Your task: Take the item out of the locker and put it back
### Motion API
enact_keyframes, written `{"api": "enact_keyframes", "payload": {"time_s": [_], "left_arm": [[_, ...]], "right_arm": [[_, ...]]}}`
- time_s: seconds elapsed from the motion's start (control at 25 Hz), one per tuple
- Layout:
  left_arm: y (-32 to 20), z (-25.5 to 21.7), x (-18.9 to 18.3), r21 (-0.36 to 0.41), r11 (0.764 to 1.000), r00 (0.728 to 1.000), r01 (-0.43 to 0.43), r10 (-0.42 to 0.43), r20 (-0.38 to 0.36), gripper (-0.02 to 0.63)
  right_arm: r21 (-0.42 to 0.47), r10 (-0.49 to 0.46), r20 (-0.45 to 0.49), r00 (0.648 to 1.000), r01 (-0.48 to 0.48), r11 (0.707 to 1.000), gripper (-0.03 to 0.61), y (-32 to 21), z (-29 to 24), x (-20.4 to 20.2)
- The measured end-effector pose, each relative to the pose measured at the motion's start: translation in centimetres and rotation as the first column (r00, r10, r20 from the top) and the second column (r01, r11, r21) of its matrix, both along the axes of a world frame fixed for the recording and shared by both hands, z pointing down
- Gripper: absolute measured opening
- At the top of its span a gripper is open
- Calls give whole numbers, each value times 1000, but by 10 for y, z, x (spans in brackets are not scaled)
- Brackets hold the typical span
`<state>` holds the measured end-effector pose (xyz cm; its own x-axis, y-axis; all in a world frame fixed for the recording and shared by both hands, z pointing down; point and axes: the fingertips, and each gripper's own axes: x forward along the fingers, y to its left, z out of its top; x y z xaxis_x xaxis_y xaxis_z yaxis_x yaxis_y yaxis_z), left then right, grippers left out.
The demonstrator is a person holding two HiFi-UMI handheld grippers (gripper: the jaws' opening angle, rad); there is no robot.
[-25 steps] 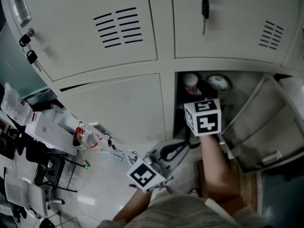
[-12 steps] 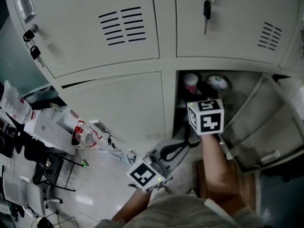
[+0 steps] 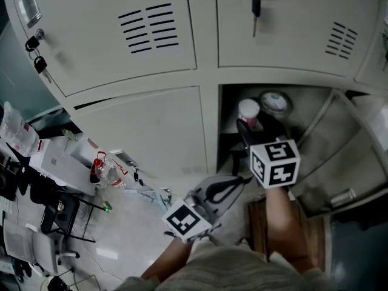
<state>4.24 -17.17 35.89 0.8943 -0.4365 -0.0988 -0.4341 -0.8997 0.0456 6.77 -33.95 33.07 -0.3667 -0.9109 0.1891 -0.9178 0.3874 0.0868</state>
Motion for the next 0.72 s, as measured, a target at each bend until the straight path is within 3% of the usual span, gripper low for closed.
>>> {"api": "enact_keyframes", "payload": {"time_s": [0.2,0.36,0.72], "left_arm": [[3,1,6,-2,1000,1000,-8,8,4,6],[3,2,5,-3,1000,1000,2,-2,5,6],[1,3,0,-11,1000,1000,25,-25,10,6]], "right_arm": [[33,-33,76,997,30,999,233,0,0,-1],[23,-43,135,990,41,999,273,-6,2,-4],[-18,-21,97,995,22,1000,272,-17,10,-10]]}}
